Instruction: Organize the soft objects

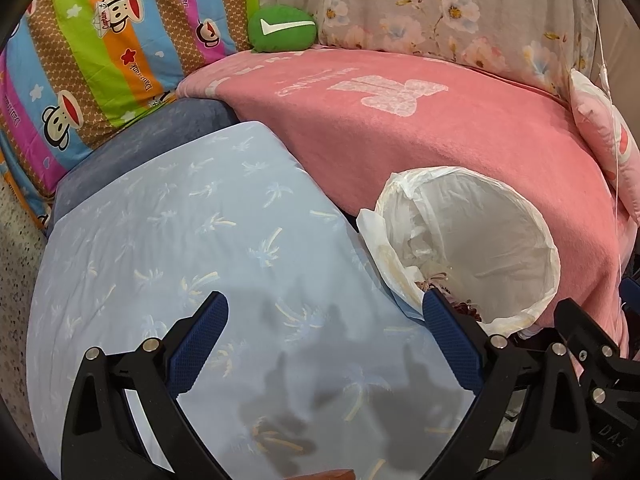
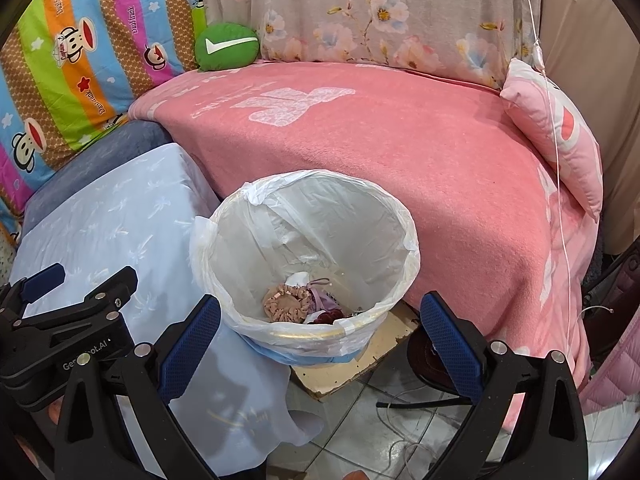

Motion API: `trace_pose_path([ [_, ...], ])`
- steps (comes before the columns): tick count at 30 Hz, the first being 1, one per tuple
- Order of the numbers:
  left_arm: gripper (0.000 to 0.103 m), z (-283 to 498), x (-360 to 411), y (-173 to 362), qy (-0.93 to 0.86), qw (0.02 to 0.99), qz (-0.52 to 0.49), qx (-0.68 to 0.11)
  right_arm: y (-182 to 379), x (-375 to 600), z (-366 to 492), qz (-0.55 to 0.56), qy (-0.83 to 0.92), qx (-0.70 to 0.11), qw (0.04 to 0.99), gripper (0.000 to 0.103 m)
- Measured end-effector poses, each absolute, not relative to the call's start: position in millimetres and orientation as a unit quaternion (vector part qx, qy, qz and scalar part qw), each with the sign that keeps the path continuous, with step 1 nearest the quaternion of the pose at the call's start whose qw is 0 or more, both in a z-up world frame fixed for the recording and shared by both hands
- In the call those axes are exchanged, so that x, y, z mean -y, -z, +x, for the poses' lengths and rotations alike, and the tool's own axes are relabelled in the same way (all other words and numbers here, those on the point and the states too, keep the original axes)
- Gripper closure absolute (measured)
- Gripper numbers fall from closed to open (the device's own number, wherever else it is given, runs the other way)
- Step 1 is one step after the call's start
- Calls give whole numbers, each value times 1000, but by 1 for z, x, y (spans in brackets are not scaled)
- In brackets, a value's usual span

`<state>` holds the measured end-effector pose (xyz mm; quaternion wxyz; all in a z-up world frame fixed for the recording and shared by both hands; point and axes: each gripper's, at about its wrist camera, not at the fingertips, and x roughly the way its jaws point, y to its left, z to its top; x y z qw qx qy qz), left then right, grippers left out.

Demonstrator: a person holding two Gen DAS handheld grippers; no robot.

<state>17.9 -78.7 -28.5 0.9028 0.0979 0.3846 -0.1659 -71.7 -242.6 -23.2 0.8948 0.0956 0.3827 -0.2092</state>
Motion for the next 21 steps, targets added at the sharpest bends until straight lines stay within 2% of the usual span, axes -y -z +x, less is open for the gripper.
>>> trace_pose_path([
  [21,9,14,81,29,165,903,104,-383,23,243,-75,97,213,-381,895,6],
])
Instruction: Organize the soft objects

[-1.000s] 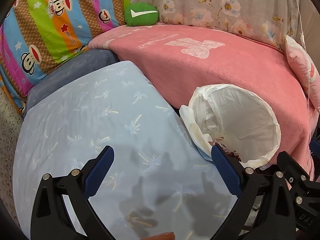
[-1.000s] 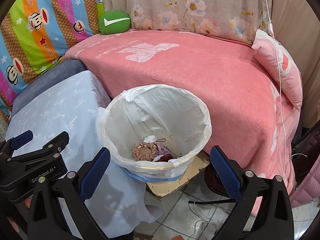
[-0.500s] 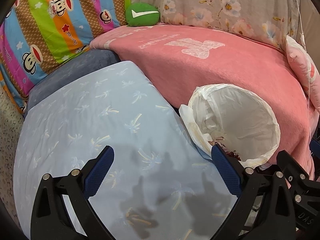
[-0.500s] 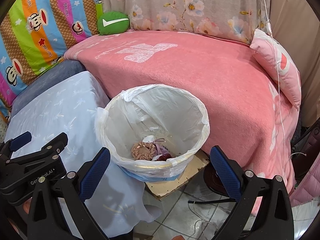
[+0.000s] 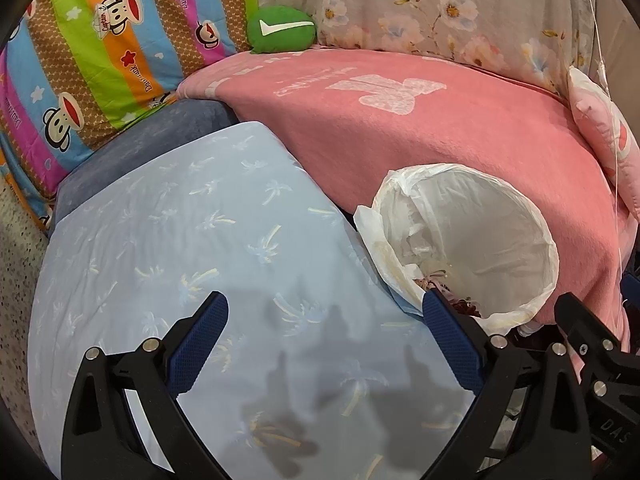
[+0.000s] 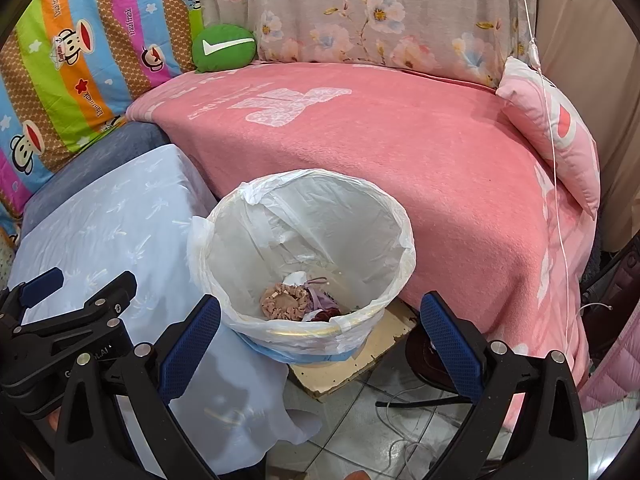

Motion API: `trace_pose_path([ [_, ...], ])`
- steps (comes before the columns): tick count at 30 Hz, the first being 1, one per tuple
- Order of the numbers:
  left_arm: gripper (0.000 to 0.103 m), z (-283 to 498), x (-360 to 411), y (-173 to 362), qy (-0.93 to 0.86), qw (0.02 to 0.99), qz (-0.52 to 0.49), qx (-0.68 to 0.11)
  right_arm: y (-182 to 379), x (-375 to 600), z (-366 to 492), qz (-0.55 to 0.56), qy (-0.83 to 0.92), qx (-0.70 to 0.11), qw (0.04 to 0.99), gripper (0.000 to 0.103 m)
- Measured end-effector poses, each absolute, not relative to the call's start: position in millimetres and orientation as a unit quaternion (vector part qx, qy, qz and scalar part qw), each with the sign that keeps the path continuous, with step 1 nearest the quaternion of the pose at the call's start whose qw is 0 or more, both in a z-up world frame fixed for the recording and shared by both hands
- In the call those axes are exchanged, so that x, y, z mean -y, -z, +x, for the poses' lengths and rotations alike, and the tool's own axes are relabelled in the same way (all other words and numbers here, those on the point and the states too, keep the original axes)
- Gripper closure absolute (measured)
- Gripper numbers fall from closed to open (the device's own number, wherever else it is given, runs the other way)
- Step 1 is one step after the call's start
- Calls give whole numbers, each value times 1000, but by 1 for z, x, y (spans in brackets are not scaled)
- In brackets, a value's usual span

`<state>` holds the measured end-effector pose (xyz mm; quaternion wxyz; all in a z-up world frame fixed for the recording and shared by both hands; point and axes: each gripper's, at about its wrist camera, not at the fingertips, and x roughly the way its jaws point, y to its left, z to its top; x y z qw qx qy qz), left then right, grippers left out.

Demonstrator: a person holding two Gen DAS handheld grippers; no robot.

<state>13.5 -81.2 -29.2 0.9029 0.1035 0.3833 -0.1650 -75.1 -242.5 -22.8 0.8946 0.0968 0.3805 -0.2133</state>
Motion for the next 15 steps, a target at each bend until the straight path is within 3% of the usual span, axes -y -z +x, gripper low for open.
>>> trace_pose_path([
  [15,9,13,85,29,166,902,106,-383,19,244,-76,97,215,-380,895,6],
])
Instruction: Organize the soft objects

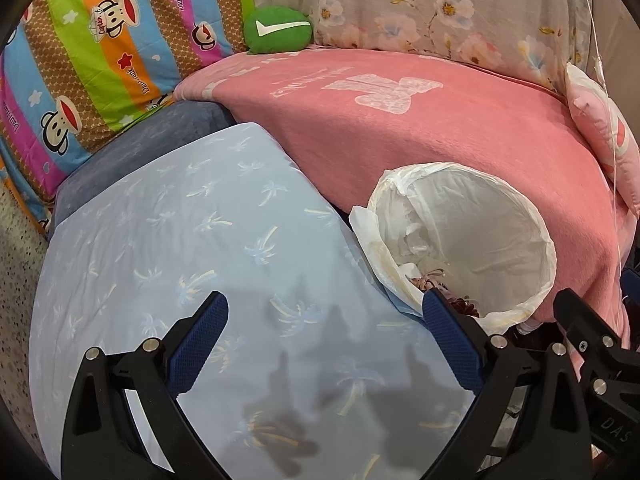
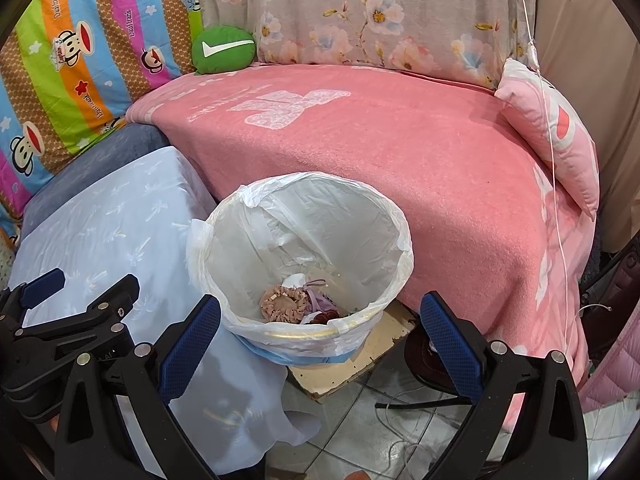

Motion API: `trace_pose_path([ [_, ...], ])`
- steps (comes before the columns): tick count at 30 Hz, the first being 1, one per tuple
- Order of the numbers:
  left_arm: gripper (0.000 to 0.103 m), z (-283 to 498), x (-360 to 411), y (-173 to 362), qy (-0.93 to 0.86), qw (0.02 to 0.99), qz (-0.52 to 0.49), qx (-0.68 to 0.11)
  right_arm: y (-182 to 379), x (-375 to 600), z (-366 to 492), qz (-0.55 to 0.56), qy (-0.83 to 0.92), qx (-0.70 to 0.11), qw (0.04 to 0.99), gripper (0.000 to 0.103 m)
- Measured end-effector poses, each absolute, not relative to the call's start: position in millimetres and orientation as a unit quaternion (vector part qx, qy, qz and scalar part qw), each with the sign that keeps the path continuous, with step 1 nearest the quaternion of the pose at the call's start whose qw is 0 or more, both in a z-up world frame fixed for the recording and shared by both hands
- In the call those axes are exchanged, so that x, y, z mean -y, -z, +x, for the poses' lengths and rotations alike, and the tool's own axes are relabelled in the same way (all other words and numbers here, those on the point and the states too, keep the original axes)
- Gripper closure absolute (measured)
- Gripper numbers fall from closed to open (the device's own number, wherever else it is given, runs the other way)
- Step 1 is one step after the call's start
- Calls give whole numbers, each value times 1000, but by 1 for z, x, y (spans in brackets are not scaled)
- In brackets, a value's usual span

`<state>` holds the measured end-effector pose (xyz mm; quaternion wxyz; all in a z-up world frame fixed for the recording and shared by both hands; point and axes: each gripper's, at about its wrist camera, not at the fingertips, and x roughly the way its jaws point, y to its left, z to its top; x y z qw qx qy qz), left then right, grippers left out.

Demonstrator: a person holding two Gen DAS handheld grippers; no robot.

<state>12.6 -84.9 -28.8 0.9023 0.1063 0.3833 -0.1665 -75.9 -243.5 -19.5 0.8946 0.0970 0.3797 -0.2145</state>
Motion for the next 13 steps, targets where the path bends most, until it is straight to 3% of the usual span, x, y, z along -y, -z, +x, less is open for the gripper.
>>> trace_pose_path([
  [13,9,15,86,32,180,893,109,-397,18,244,-75,97,215,-380,895,6],
])
